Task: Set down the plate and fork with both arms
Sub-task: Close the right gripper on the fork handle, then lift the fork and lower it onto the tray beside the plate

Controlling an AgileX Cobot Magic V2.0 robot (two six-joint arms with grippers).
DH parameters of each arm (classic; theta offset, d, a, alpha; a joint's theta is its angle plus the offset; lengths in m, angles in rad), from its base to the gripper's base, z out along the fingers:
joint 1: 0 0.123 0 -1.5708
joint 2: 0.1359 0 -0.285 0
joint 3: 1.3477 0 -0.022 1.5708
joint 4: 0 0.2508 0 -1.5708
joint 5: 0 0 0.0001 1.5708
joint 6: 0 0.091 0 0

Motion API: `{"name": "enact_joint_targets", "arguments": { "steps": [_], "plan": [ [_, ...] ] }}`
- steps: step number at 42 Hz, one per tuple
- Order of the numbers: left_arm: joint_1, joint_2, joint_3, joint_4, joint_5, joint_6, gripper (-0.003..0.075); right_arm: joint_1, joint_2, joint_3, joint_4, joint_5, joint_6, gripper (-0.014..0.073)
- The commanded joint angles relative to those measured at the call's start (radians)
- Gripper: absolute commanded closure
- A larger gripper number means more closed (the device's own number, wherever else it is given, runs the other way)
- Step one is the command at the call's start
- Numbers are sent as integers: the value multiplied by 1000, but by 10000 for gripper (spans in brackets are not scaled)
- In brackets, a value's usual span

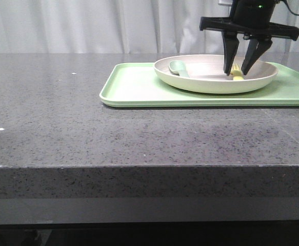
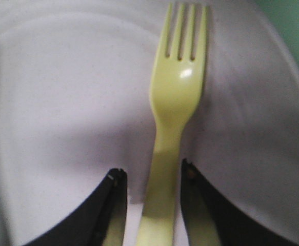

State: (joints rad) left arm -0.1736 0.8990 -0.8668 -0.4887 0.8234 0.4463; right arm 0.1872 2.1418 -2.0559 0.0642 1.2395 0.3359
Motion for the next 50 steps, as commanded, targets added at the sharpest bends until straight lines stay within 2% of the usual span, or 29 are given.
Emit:
{"name": "enact_joint_targets", "arguments": {
  "steps": [1,7,14,27,40,45,50],
  "plan": [
    [2,-4,-29,-29,-58,3,404,-6,-54,-34,-7,44,1,302],
    [2,-4,-29,-29,-58,3,404,-9,-50,-33,-8,45,1,314],
    [2,-4,-29,-29,-58,3,404,-9,-50,-33,-8,47,1,390],
    [2,-4,-29,-29,-58,3,404,-9,-49,-33,-8,77,1,396],
    [2,-4,-29,-29,-58,3,404,-9,-49,-33,-8,95,0,586],
    [2,-4,-29,-29,-58,3,404,-9,-49,-33,-8,95,0,622],
    [2,-4,-29,-29,-58,3,404,-9,-61,-34,-8,96,-1,622]
  ]
}}
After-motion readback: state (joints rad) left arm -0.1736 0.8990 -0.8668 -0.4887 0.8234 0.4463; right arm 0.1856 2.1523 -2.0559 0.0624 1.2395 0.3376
